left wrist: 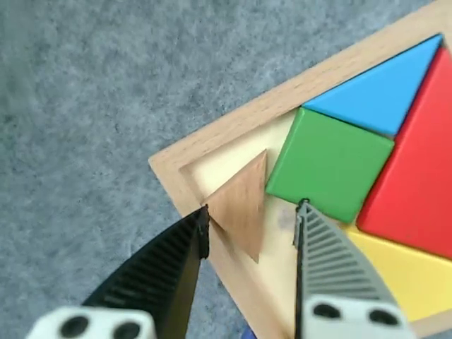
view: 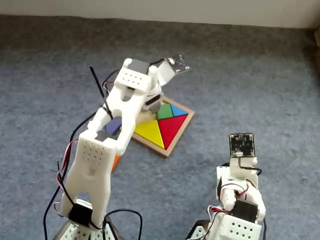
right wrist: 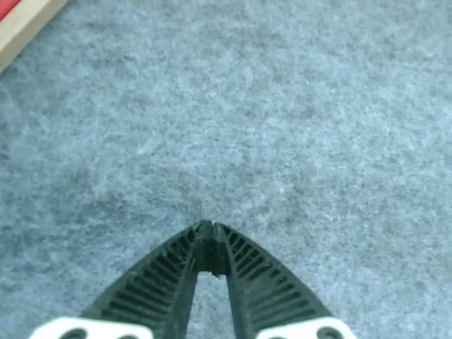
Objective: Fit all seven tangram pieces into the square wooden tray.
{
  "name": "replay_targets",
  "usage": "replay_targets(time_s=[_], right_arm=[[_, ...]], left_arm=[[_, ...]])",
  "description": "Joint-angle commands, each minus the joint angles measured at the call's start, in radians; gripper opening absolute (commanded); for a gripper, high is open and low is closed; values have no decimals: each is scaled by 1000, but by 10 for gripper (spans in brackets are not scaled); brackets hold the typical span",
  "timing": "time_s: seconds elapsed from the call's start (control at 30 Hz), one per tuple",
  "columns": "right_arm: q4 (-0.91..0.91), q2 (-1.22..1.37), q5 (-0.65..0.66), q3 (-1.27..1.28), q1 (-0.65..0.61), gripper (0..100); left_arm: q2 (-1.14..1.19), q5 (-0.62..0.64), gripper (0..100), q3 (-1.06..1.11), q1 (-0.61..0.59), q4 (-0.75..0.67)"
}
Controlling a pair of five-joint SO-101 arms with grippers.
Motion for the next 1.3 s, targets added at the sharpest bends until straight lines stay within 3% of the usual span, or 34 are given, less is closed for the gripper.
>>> replay_targets(time_s=[0.0, 0.23, 0.4, 0.63, 0.87, 1.1, 1.2, 1.27], right_arm=[[2, -19, -2, 97, 13, 9], [2, -21, -2, 97, 13, 9], [2, -22, -2, 97, 13, 9], [2, -22, -2, 97, 13, 9], [2, -22, -2, 97, 13, 9], [2, -22, -2, 97, 13, 9], [2, -22, -2, 97, 13, 9], [2, -22, -2, 97, 13, 9]], left_arm=[[48, -43, 199, -24, 36, -15], [104, -132, 107, -25, 31, 6], [102, -135, 102, -25, 50, 66], [68, -124, 98, -51, 53, 104], [-7, -31, 30, -148, 81, 198], [-7, -23, 35, -145, 117, 209], [-7, -9, 107, -147, 101, 203], [-7, 68, 154, -150, 76, 201]])
